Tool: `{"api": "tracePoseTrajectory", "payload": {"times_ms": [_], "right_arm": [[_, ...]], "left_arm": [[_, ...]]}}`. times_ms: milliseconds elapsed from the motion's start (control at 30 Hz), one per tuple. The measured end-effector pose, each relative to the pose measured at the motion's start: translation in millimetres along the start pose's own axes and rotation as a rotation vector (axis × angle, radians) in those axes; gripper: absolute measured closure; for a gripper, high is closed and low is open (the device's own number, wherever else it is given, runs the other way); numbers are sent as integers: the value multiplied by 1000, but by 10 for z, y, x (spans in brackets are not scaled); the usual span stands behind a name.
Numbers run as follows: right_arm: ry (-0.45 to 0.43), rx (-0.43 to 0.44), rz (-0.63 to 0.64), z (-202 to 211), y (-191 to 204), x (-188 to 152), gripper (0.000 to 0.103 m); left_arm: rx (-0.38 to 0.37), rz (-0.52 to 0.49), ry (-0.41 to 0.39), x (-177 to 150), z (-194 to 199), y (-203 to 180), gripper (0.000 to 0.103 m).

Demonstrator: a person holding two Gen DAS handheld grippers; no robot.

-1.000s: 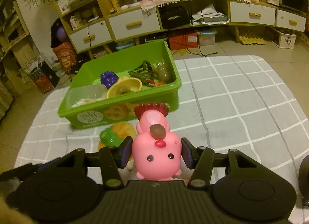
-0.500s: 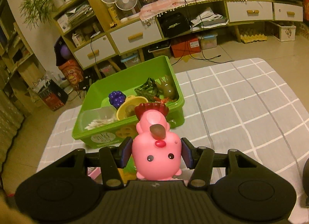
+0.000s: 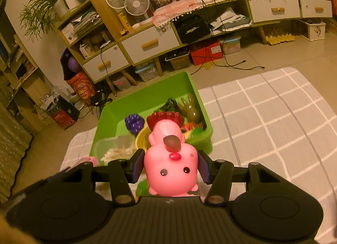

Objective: Organize rigid objects
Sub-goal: 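Lift card box with left tool while right tool lifts pig toward green bin, then lower card box into green bin with left tool while right tool lowers pig in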

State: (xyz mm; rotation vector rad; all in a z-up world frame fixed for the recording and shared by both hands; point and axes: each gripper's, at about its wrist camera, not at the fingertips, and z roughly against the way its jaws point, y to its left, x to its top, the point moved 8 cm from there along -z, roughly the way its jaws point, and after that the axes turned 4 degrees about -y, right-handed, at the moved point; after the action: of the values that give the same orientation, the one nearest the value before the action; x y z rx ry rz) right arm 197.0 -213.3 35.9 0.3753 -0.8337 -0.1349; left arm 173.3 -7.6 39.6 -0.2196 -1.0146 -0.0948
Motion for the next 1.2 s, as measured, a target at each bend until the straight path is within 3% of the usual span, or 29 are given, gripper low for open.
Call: {"api": "tracePoseTrajectory", "payload": {"times_ms": [133, 400, 767, 1000, 1200], "right_arm": [[-7, 0, -12, -134, -25, 163, 75], [-20, 30, -68, -416, -155, 336, 75], [-11, 25, 1, -738, -38, 359, 75], [1, -14, 63, -895, 0, 318, 75], [16, -46, 102, -996, -1, 262, 75]], "left_arm": [[26, -9, -17, 243, -199, 62, 59], [41, 37, 46, 389, -658, 198, 59], [124, -41, 155, 275, -1030, 277, 59], [132, -82, 247, 179, -1156, 284, 59], [141, -96, 273, 169, -1235, 290, 59]]}}
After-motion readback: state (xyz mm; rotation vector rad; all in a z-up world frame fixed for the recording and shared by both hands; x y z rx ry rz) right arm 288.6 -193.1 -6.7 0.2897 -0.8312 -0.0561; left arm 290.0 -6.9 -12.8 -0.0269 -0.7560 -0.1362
